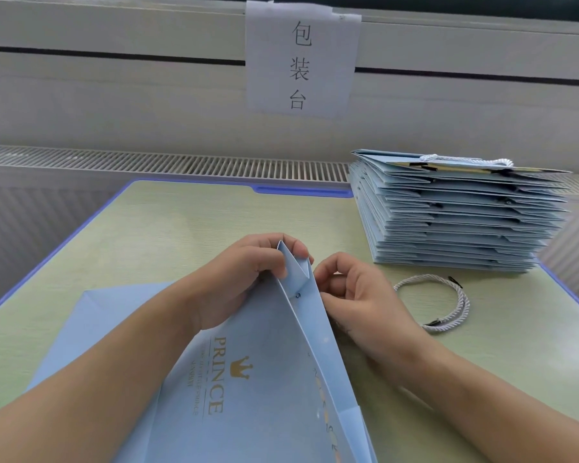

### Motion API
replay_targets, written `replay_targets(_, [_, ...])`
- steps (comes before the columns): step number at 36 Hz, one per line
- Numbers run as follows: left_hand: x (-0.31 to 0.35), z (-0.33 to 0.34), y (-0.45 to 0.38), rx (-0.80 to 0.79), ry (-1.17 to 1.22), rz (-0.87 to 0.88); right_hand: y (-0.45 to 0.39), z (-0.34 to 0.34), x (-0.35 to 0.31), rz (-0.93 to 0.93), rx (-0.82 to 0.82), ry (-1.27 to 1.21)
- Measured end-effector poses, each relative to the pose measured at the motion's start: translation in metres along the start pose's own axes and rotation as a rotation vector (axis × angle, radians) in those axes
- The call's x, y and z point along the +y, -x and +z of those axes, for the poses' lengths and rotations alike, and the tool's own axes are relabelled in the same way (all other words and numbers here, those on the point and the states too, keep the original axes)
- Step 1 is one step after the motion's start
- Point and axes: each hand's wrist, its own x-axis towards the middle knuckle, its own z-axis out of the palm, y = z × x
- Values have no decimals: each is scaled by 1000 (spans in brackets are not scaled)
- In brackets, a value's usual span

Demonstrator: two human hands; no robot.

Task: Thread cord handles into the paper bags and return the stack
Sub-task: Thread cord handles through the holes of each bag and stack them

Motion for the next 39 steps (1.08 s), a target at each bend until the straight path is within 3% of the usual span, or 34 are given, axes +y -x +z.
replay_targets(3, [-1, 0, 0, -5, -10, -11, 4, -4, -1, 13, 33, 3])
replay_targets(7, [-1, 0, -1, -3, 11, -17, 11, -2, 1, -143, -5, 242])
replay_targets(12, [-2, 0, -1, -1, -3, -14, 9, 1, 5, -147, -38, 453])
replay_targets(20, [0, 2, 1, 0, -30, -14, 0, 2, 10, -265, 114, 575])
replay_targets(28, [1, 3, 1, -7, -53, 1, 3, -1, 13, -721, 211, 967])
replay_targets(30, [1, 2, 1, -2, -44, 4, 1, -2, 12, -658, 174, 824])
replay_targets(33, [1, 1, -1, 8, 2, 1, -2, -1, 11, -416, 84, 316])
replay_targets(34, [1, 1, -1, 15, 3, 0, -2, -2, 10, -397, 79, 273])
replay_targets(36, [1, 2, -2, 27, -9, -4, -1, -3, 9, -544, 104, 461])
replay_targets(39, [-1, 4, -1, 1, -35, -5, 1, -7, 10, -906, 135, 956])
